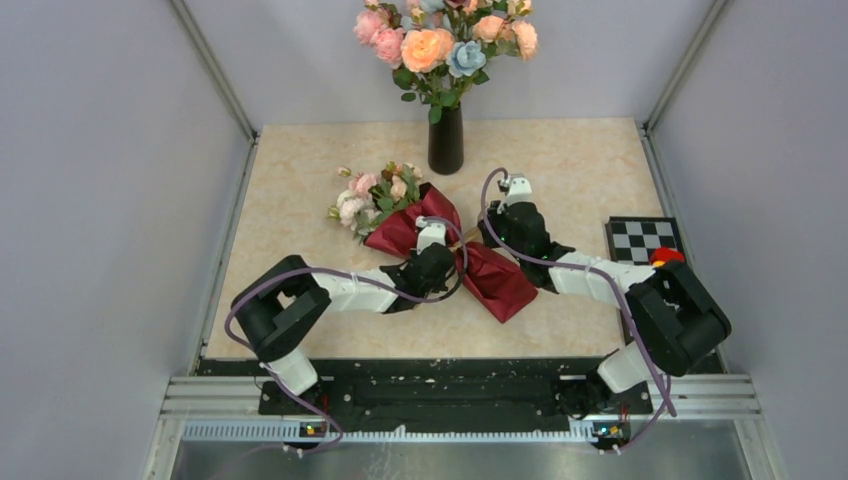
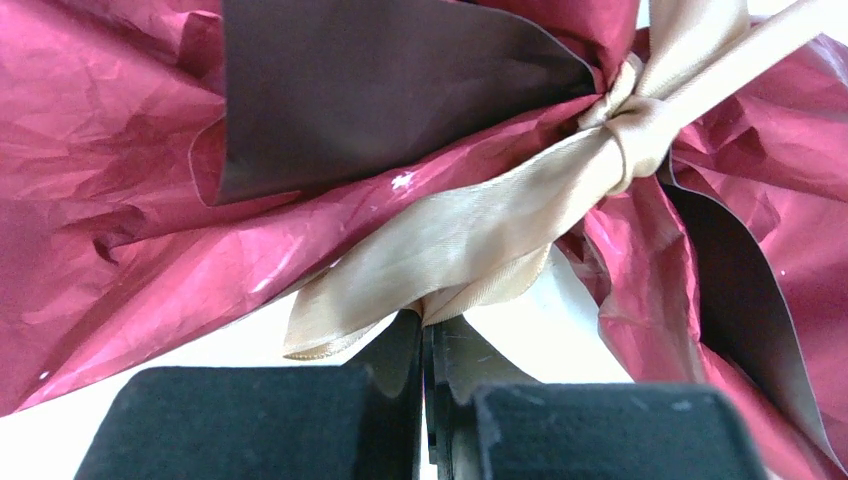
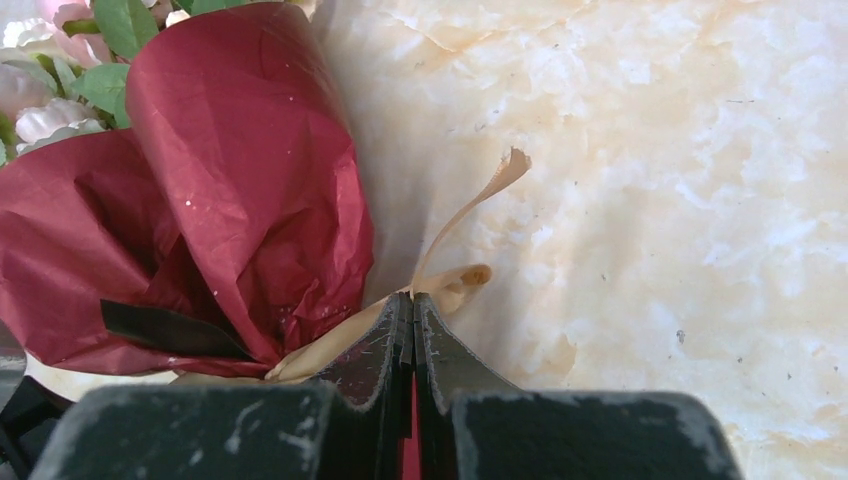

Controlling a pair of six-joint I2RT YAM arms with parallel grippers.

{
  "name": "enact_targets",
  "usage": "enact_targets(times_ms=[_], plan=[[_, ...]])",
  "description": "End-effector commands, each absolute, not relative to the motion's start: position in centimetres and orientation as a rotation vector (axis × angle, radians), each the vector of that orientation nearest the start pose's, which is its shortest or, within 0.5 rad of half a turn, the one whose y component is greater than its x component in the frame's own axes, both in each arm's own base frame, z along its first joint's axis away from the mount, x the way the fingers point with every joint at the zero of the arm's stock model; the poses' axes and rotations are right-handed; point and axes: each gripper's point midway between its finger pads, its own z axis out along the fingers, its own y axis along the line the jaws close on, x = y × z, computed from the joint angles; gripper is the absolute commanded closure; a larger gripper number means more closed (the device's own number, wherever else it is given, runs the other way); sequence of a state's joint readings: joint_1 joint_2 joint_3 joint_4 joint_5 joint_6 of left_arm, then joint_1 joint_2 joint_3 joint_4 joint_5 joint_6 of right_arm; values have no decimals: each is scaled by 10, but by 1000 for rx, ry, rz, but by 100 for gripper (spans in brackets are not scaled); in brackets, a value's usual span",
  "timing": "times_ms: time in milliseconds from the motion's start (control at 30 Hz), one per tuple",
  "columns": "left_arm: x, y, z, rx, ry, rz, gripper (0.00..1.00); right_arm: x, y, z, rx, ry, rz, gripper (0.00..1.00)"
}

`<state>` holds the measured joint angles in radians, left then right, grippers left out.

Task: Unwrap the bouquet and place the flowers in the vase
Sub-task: Untie the ribbon from the wrapping paper.

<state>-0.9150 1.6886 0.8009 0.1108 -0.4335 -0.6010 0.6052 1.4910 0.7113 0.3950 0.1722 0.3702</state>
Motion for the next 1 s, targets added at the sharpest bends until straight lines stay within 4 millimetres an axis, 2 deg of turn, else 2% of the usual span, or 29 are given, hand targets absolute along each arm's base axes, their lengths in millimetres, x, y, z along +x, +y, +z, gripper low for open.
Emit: enact_targets(times_ms=[0,433,967], plan=[[280,-278,36,96,2280,-308,100,372,222,132,-52,1931,448,100],[272,-269,34,58,2312,-305,100,374,215,120,-19,1972,389,100],[271,-261,34,-4,2348,-366,100,378,194,109,19,2015,288,100]])
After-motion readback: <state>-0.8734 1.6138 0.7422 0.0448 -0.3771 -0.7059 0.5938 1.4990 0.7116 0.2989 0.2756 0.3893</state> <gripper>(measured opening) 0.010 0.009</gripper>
